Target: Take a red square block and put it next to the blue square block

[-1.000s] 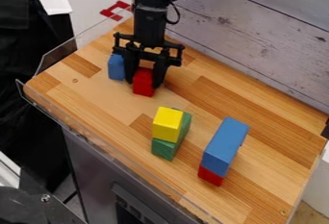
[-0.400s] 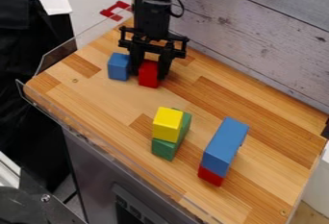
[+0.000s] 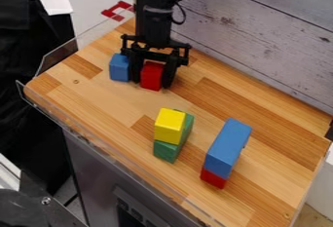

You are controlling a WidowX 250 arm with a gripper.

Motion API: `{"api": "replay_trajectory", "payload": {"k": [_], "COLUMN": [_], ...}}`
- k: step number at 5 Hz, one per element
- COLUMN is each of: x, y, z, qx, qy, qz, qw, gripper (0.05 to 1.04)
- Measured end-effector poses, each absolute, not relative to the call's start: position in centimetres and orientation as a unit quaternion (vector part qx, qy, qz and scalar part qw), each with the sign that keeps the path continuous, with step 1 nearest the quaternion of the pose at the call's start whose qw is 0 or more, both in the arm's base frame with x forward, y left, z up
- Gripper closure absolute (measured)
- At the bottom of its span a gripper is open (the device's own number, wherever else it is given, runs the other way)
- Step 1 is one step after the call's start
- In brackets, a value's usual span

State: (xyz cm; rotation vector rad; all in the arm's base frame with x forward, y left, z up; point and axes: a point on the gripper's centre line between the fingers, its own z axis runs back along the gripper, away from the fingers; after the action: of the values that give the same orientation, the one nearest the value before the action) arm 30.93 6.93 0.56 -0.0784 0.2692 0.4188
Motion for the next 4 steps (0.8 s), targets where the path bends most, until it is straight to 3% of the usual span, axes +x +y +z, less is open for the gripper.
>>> {"api": "replay_trajectory", "payload": {"k": [1,3,4], "x": [29.3,27.0,24.9], "y": [6.6,2.3,-1.3], "z": [3.9,11.1,13.6], "qx": [-0.016,0.011,0.029], "qy": [0.114,0.054,0.048], "qz": [0.226,0.193,0.149], "qw": [0.967,0.98,0.987], "gripper": [0.079,0.083,0.083]}}
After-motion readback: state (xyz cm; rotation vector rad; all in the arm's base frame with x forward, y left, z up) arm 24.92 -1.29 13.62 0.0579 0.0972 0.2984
